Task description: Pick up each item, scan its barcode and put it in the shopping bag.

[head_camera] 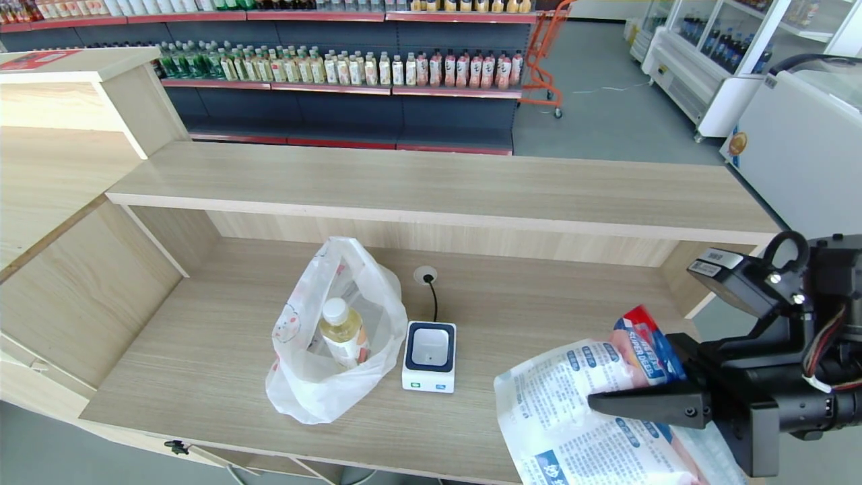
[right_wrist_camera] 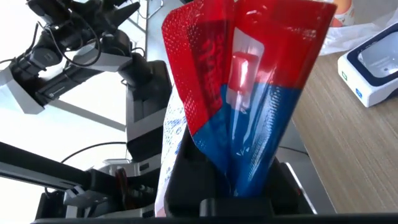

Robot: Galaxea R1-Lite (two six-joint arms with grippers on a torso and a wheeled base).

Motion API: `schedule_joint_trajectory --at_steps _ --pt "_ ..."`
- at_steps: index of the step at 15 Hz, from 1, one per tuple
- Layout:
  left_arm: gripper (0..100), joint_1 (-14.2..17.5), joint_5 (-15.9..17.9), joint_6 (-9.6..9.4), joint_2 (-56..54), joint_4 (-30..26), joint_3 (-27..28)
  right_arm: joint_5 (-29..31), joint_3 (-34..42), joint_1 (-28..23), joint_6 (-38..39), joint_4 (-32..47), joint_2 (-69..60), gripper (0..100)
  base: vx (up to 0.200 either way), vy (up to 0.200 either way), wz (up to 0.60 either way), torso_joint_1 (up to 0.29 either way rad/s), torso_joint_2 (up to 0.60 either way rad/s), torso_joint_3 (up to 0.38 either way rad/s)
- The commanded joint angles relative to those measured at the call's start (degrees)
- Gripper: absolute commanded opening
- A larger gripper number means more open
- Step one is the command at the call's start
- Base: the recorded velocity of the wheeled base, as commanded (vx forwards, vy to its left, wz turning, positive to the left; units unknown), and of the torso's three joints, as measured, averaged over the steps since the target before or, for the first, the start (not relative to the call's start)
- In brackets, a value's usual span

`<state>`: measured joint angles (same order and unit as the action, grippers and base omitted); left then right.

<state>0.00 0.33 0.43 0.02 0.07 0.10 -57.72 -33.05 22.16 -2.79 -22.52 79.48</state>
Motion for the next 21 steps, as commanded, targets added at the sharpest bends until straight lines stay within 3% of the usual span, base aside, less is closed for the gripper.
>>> schedule_joint_trajectory --at_steps 1,10,12,13,15,18,21 --pt "100 0.0 0.02 0.01 -0.02 0.01 -0.01 -0.02 0.0 0.07 -0.02 -0.25 0.06 0 0.0 0.0 0.0 0.0 0.0 0.0" --pt "100 0.0 0.02 0.01 -0.02 0.01 -0.01 0.33 0.53 0.07 -0.37 -0.95 -0.47 0 0.0 0.0 0.0 0.0 0.0 0.0" --pt "100 0.0 0.02 0.01 -0.02 0.01 -0.01 4.2 0.7 -1.07 -2.83 -2.09 -0.47 0 0.0 0.0 0.0 0.0 0.0 0.0" --pt "100 0.0 0.02 0.01 -0.02 0.01 -0.01 8.06 0.97 -2.83 -6.17 -3.15 -0.38 0 0.0 0.0 0.0 0.0 0.0 0.0" --pt "100 0.0 0.02 0.01 -0.02 0.01 -0.01 16.24 3.69 -7.75 -20.32 -5.17 -0.38 0 0.0 0.0 0.0 0.0 0.0 0.0" --pt "100 0.0 0.02 0.01 -0.02 0.01 -0.01 17.56 7.03 -18.3 -40.71 -6.22 0.94 0 0.0 0.0 0.0 0.0 0.0 0.0" --pt "100 0.0 0.02 0.01 -0.02 0.01 -0.01 17.56 6.42 -19.0 -51.17 -7.98 4.28 0 0.0 0.0 0.0 0.0 0.0 0.0"
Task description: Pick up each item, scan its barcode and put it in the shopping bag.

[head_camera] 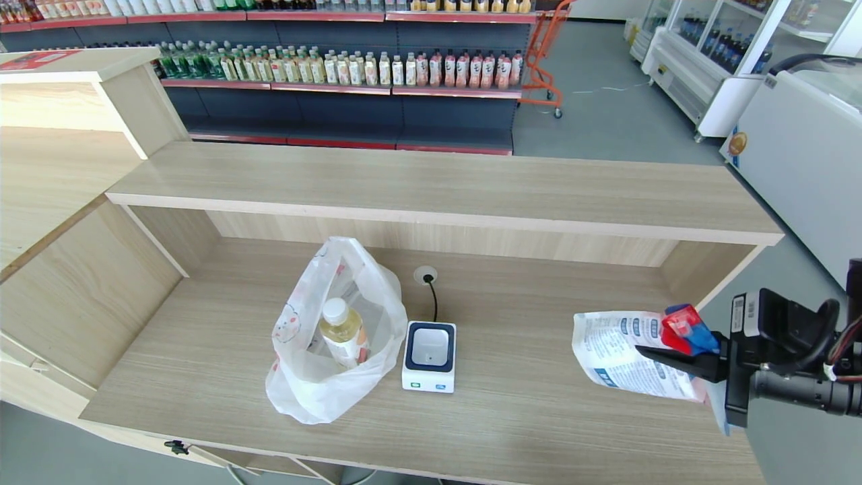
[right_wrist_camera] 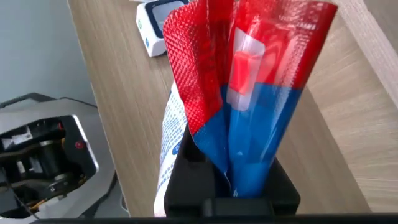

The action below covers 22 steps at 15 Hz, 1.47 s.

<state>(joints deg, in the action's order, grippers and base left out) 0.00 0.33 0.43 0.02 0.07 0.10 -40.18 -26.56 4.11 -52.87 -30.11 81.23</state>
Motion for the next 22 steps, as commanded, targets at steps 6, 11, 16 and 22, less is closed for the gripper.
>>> schedule_joint_trajectory --at_steps 6,11,16,22 --pt "100 0.0 0.02 0.01 -0.02 0.01 -0.01 0.1 3.18 0.11 -1.89 -6.89 3.06 0 0.0 0.0 0.0 0.0 0.0 0.0" --pt "100 0.0 0.02 0.01 -0.02 0.01 -0.01 -0.16 3.27 0.2 0.49 -9.35 2.8 0 0.0 0.0 0.0 0.0 0.0 0.0" --pt "100 0.0 0.02 -0.25 -0.02 0.01 -0.01 -2.71 4.41 1.78 2.33 -9.35 2.62 0 0.0 0.0 0.0 0.0 0.0 0.0" --pt "100 0.0 0.02 -0.08 -0.02 0.01 -0.01 -3.24 4.68 1.78 9.89 -9.35 2.62 0 0.0 0.167 0.0 -0.001 0.0 0.002"
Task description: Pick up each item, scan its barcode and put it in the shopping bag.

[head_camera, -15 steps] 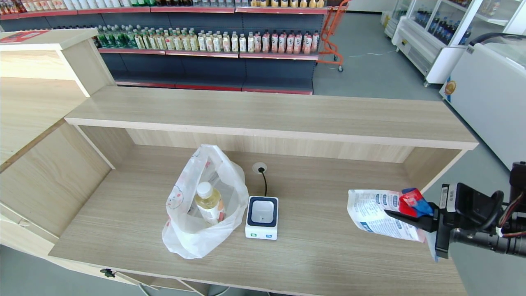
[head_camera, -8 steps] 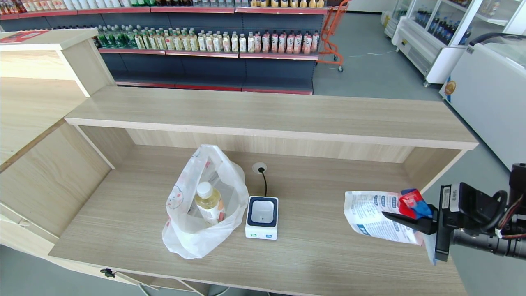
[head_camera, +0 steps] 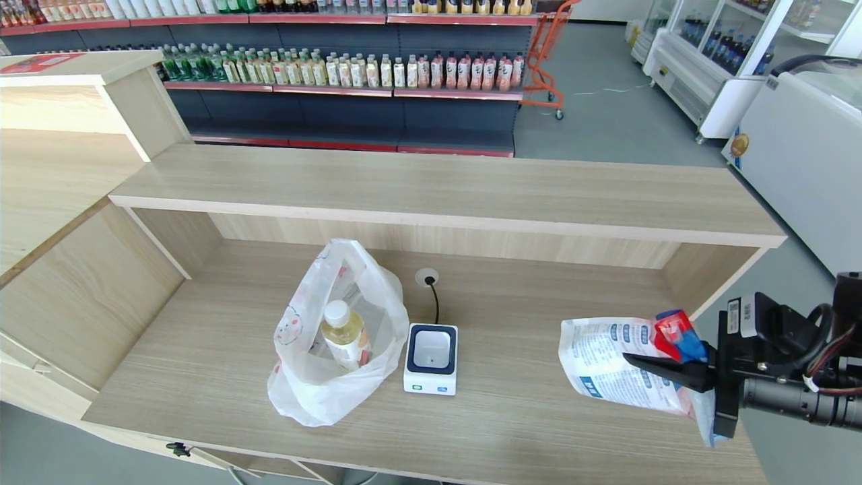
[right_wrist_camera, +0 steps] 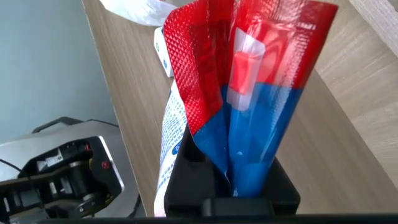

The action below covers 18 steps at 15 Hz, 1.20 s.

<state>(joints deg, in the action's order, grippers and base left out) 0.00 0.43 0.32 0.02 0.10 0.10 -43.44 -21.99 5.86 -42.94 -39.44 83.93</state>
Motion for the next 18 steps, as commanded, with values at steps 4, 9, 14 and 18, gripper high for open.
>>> schedule_joint_trajectory --at_steps 4,9,14,18 --pt "100 0.0 0.01 -0.05 -0.02 -0.01 -0.01 0.02 0.11 -0.33 1.36 -0.03 0.79 0 0.0 0.2 0.0 0.01 0.01 0.0" --pt "100 0.0 -0.08 -0.05 -0.02 -0.01 -0.01 0.37 -0.68 -3.58 -1.63 -1.87 7.56 0 0.0 0.04 0.0 0.0 0.0 0.0" --pt "100 0.0 -0.08 0.03 -0.02 -0.01 -0.01 0.19 -1.56 -4.28 -3.12 -13.83 17.41 0 0.04 0.04 0.0 0.0 0.0 0.0" --pt "100 0.0 -0.08 0.03 -0.02 -0.01 -0.01 0.19 -1.74 -2.7 -0.75 -13.91 17.85 0 0.15 0.15 0.0 -0.001 0.0 0.001"
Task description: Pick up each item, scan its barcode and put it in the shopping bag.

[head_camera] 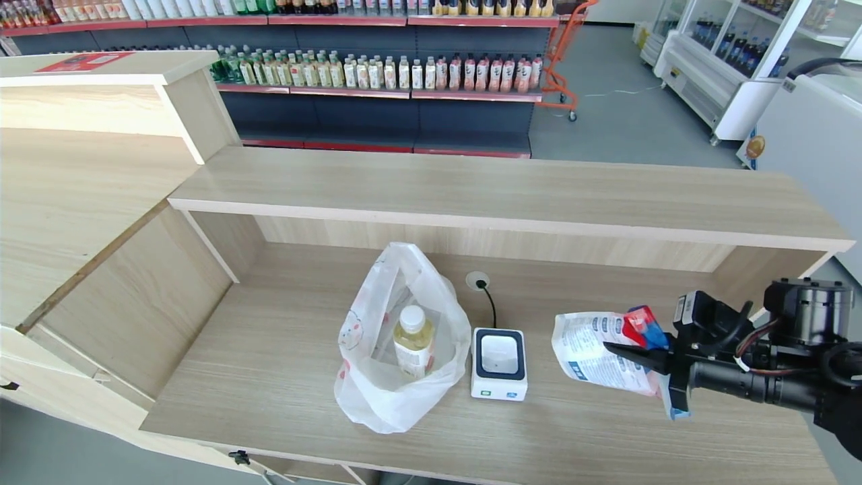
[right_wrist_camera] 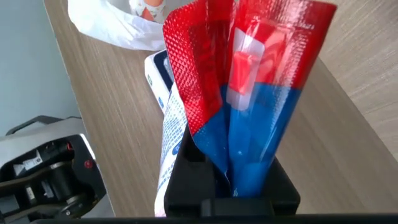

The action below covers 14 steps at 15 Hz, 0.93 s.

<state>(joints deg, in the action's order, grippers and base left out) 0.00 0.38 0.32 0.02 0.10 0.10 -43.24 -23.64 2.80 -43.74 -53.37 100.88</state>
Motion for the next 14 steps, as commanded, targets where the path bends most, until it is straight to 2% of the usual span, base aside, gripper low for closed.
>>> schedule_joint_trajectory --at_steps 1,6,8,11,14 --pt "100 0.0 -0.03 0.03 -0.02 -0.01 -0.01 0.0 -0.36 0.62 -0.03 0.02 1.08 0 0.0 0.0 0.0 0.0 0.0 0.0" --pt "100 0.0 -0.03 0.03 -0.02 -0.01 -0.01 0.17 -0.09 1.41 -1.08 -0.42 3.19 0 0.0 0.0 0.0 0.0 0.0 0.0" --pt "100 0.0 -0.03 0.03 -0.02 -0.01 -0.01 0.09 -0.53 1.41 -3.81 -1.12 4.77 0 0.0 0.0 0.0 0.0 0.0 0.0" --pt "100 0.0 -0.03 0.03 -0.02 -0.01 -0.01 -0.18 0.35 1.77 -8.73 -7.54 8.55 0 0.0 0.0 0.0 0.0 0.0 0.0" --pt "100 0.0 -0.03 0.03 -0.02 -0.01 -0.01 -0.53 1.31 2.73 -9.79 -14.22 12.33 0 0.0 0.0 0.0 0.0 0.0 0.0"
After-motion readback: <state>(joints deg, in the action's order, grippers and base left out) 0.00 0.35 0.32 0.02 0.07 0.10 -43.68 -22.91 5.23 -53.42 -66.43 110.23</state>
